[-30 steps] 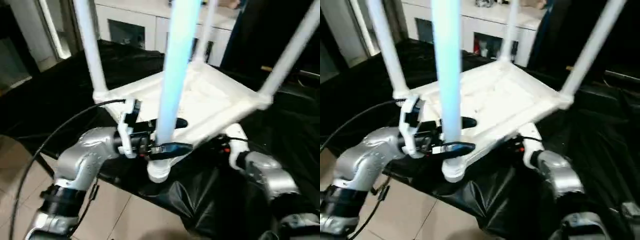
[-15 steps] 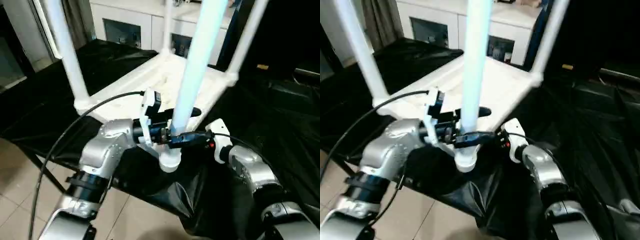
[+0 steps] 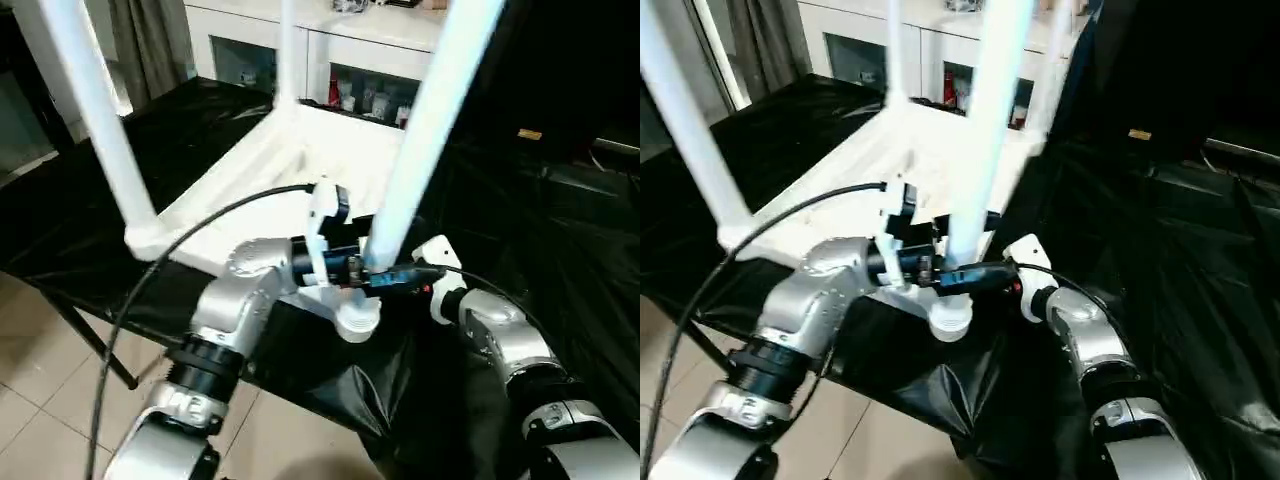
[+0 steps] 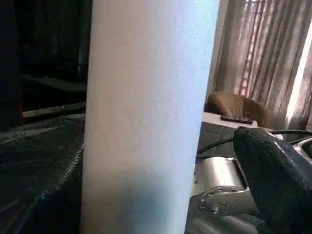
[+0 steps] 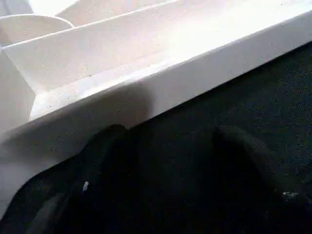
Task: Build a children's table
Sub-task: Rotate table base
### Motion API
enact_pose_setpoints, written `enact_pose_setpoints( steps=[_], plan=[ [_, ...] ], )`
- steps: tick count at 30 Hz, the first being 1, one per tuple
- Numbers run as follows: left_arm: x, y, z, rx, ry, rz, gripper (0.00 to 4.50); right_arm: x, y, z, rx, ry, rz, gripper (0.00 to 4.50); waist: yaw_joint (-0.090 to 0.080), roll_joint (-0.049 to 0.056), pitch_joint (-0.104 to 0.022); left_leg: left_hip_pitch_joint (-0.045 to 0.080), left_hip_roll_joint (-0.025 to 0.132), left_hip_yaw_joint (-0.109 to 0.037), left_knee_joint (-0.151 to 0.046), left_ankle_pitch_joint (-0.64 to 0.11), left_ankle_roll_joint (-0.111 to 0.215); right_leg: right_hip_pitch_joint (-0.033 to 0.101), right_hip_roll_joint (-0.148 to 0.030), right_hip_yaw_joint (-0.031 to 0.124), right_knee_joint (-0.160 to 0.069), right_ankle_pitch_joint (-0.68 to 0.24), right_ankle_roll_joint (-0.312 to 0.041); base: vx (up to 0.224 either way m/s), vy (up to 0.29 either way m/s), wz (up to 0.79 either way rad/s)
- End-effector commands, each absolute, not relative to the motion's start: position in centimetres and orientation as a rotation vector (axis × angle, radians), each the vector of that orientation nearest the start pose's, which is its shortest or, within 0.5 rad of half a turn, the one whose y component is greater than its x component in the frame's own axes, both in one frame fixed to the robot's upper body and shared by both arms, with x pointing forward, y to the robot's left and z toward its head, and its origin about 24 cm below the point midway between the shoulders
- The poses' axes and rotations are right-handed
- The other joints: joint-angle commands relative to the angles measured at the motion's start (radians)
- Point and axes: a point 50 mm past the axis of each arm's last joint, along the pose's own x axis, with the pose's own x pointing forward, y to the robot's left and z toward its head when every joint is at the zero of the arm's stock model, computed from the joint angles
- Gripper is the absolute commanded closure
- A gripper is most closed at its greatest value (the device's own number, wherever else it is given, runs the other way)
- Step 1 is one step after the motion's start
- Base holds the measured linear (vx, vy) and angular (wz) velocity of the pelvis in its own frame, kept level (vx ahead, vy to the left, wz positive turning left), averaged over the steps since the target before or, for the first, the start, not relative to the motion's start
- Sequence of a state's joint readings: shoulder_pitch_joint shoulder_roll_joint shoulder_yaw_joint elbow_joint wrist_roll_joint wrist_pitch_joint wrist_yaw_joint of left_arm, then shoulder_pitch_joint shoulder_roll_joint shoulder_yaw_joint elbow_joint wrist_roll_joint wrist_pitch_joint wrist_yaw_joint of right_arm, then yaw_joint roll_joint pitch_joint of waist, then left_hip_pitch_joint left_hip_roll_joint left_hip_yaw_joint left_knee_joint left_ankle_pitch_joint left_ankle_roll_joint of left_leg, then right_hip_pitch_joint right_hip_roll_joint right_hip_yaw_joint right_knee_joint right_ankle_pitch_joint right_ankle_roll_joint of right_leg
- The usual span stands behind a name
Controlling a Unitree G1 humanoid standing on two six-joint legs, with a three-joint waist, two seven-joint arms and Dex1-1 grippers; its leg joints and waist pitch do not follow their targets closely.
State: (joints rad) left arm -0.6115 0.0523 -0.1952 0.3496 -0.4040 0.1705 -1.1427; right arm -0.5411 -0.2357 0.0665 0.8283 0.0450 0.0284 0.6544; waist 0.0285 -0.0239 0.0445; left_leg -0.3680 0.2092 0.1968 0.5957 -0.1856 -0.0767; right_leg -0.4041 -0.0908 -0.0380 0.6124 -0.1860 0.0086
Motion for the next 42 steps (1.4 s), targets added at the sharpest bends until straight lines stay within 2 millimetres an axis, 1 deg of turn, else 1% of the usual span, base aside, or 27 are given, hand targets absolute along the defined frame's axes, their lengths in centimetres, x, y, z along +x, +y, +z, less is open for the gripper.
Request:
enact_pose_setpoints(
  steps=[1,6,9,10,12,14,15,16,18,19,21,23,24,27,28,29,30,33,34,35,36,37,38,39,40,41,42],
  plan=[
    [29.9,1.0,12.8,-0.138,-0.121,-1.583,0.06,33.1,-12.6,2.1,-0.116,0.303,0.784,1.33,0.006,0.009,-0.065,0.011,0.015,-0.004,-0.065,-0.197,0.06,0.056,-0.03,0.024,-0.061,-0.052,-0.295,0.0,0.0,0.0],
    [30.3,1.0,12.6,-0.11,-0.121,-1.561,0.06,33.2,-13.0,2.3,-0.107,0.295,0.783,1.33,0.007,0.007,-0.065,0.011,0.016,-0.004,-0.065,-0.205,0.059,0.057,-0.031,0.024,-0.062,-0.06,-0.295,0.0,0.0,0.0],
    [31.3,1.2,12.0,-0.011,-0.124,-1.473,0.06,33.5,-14.3,2.4,-0.138,0.289,0.711,1.33,0.006,0.008,-0.065,0.011,0.015,-0.005,-0.065,-0.21,0.064,0.055,-0.031,0.024,-0.066,-0.068,-0.286,0.0,0.0,0.0],
    [31.3,1.2,12.0,-0.011,-0.124,-1.473,0.06,33.5,-14.3,2.4,-0.138,0.289,0.711,1.33,0.006,0.008,-0.065,0.011,0.015,-0.005,-0.065,-0.21,0.064,0.055,-0.031,0.024,-0.066,-0.068,-0.286,0.0,0.0,0.0],
    [32.0,3.0,11.3,0.034,-0.089,-1.447,0.06,33.6,-16.1,3.2,-0.141,0.26,0.68,1.33,0.007,0.007,-0.066,0.008,0.013,-0.005,-0.064,-0.187,0.073,0.06,-0.031,0.025,-0.061,-0.038,-0.287,0.0,0.0,0.0],
    [32.1,3.8,11.1,0.04,-0.071,-1.454,0.06,33.5,-16.8,3.6,-0.147,0.25,0.677,1.33,0.012,0.007,-0.067,0.008,0.014,-0.004,-0.061,-0.17,0.085,0.06,-0.031,0.024,-0.057,-0.023,-0.292,0.0,0.0,0.0],
    [32.3,5.0,10.9,0.081,-0.076,-1.442,0.06,33.2,-17.6,4.0,-0.164,0.241,0.688,1.33,0.016,0.011,-0.067,0.009,0.015,-0.003,-0.06,-0.159,0.094,0.061,-0.032,0.024,-0.056,-0.007,-0.299,0.0,0.0,0.0],
    [32.3,5.0,10.9,0.081,-0.076,-1.442,0.06,33.2,-17.6,4.0,-0.164,0.241,0.688,1.33,0.016,0.011,-0.067,0.009,0.015,-0.003,-0.06,-0.159,0.094,0.061,-0.032,0.024,-0.056,-0.007,-0.299,0.0,0.0,0.0],
    [32.7,6.8,10.5,0.104,-0.045,-1.426,0.06,32.7,-18.7,4.4,-0.189,0.233,0.714,1.33,0.028,0.015,-0.065,0.011,0.016,0.0,-0.058,-0.15,0.106,0.058,-0.03,0.024,-0.054,-0.007,-0.302,0.0,0.0,0.0],
    [32.8,7.9,10.3,0.12,-0.011,-1.425,0.06,32.3,-19.2,4.6,-0.21,0.23,0.734,1.33,0.032,0.022,-0.064,0.012,0.016,-0.001,-0.059,-0.152,0.104,0.057,-0.03,0.023,-0.054,-0.012,-0.301,0.0,0.0,0.0],
    [33.0,9.1,10.0,0.146,0.022,-1.424,0.06,31.9,-19.7,4.9,-0.23,0.228,0.759,1.33,0.038,0.023,-0.063,0.014,0.016,-0.001,-0.062,-0.173,0.092,0.055,-0.029,0.023,-0.057,-0.041,-0.293,0.0,0.0,0.0],
    [33.1,10.9,9.5,0.193,0.08,-1.428,0.06,31.2,-20.4,5.3,-0.263,0.234,0.795,1.33,0.04,0.031,-0.06,0.015,0.016,-0.003,-0.065,-0.199,0.076,0.054,-0.029,0.022,-0.06,-0.072,-0.285,0.0,0.0,0.0],
    [33.0,11.2,9.5,0.198,0.092,-1.432,0.06,31.0,-20.5,5.3,-0.27,0.236,0.802,1.33,0.039,0.027,-0.06,0.014,0.016,-0.002,-0.066,-0.212,0.069,0.053,-0.029,0.023,-0.061,-0.086,-0.284,0.0,0.0,0.0],
    [33.0,12.7,9.2,0.251,0.154,-1.455,0.06,30.3,-21.4,5.7,-0.313,0.253,0.835,1.33,0.044,0.032,-0.059,0.014,0.016,-0.003,-0.067,-0.213,0.061,0.054,-0.032,0.024,-0.062,-0.097,-0.282,0.0,0.0,0.0],
    [33.0,13.1,9.1,0.286,0.176,-1.465,0.23,30.1,-21.6,5.8,-0.324,0.259,0.841,1.33,0.045,0.031,-0.058,0.013,0.017,-0.003,-0.067,-0.212,0.061,0.053,-0.032,0.024,-0.062,-0.098,-0.279,0.0,0.0,0.0],
    [33.0,13.1,9.1,0.286,0.176,-1.465,0.34,30.1,-21.6,5.8,-0.324,0.259,0.841,1.33,0.047,0.032,-0.058,0.014,0.017,-0.002,-0.068,-0.216,0.058,0.052,-0.033,0.024,-0.064,-0.107,-0.276,0.0,0.0,0.0],
    [33.0,13.6,8.4,0.395,0.218,-1.48,0.43,29.6,-21.9,5.9,-0.344,0.269,0.854,1.33,0.047,0.031,-0.057,0.013,0.015,-0.004,-0.068,-0.222,0.058,0.053,-0.032,0.024,-0.067,-0.123,-0.268,0.0,0.0,0.0],
    [33.2,13.9,7.8,0.496,0.252,-1.478,0.46,29.3,-21.9,6.1,-0.359,0.274,0.877,1.33,0.05,0.033,-0.058,0.013,0.016,-0.005,-0.069,-0.223,0.053,0.051,-0.033,0.025,-0.068,-0.12,-0.254,0.0,0.0,0.0],
    [33.3,14.0,7.4,0.567,0.278,-1.482,0.62,29.0,-21.8,6.4,-0.367,0.274,0.9,1.33,0.051,0.038,-0.059,0.014,0.016,-0.006,-0.069,-0.225,0.049,0.052,-0.035,0.025,-0.066,-0.115,-0.254,0.0,0.0,0.0],
    [33.4,14.0,7.3,0.601,0.291,-1.488,0.84,28.8,-21.6,6.6,-0.369,0.272,0.917,1.33,0.051,0.038,-0.059,0.014,0.016,-0.006,-0.069,-0.226,0.05,0.052,-0.034,0.025,-0.069,-0.112,-0.251,0.0,0.0,0.0],
    [33.6,14.0,7.3,0.615,0.298,-1.49,0.84,28.6,-21.5,6.7,-0.369,0.271,0.934,1.33,0.051,0.042,-0.061,0.014,0.016,-0.007,-0.067,-0.224,0.048,0.054,-0.035,0.025,-0.064,-0.094,-0.254,0.0,0.0,0.0],
    [33.6,14.0,7.3,0.615,0.298,-1.49,0.83,28.6,-21.5,6.7,-0.369,0.271,0.934,1.33,0.052,0.038,-0.061,0.014,0.016,-0.007,-0.068,-0.221,0.049,0.055,-0.035,0.025,-0.065,-0.088,-0.255,0.0,0.0,0.0],
    [33.8,13.8,7.4,0.65,0.301,-1.494,0.84,28.2,-21.3,7.0,-0.374,0.274,0.969,1.33,0.052,0.04,-0.059,0.012,0.016,-0.007,-0.067,-0.216,0.052,0.055,-0.035,0.025,-0.065,-0.08,-0.262,0.0,0.0,0.0],
    [34.1,13.6,7.4,0.677,0.299,-1.486,0.94,27.9,-21.3,7.1,-0.379,0.276,0.984,1.33,0.054,0.046,-0.061,0.014,0.015,-0.007,-0.065,-0.217,0.054,0.055,-0.035,0.026,-0.064,-0.071,-0.266,0.0,0.0,0.0],
    [34.1,13.6,7.4,0.677,0.299,-1.486,1.23,27.9,-21.3,7.1,-0.379,0.276,0.984,1.33,0.055,0.044,-0.063,0.014,0.017,-0.007,-0.065,-0.216,0.055,0.056,-0.036,0.026,-0.063,-0.062,-0.269,0.0,0.0,0.0],
    [34.3,13.5,7.5,0.702,0.296,-1.477,1.23,27.7,-21.3,7.1,-0.383,0.278,0.994,1.33,0.056,0.04,-0.061,0.013,0.015,-0.006,-0.064,-0.214,0.057,0.055,-0.035,0.025,-0.064,-0.06,-0.273,0.0,0.0,0.0],
    [34.7,13.3,7.6,0.748,0.289,-1.454,1.26,27.4,-21.3,7.3,-0.385,0.28,1.003,1.33,0.056,0.048,-0.062,0.015,0.015,-0.006,-0.063,-0.218,0.054,0.055,-0.036,0.025,-0.065,-0.071,-0.272,0.0,0.0,0.0]
  ],
)
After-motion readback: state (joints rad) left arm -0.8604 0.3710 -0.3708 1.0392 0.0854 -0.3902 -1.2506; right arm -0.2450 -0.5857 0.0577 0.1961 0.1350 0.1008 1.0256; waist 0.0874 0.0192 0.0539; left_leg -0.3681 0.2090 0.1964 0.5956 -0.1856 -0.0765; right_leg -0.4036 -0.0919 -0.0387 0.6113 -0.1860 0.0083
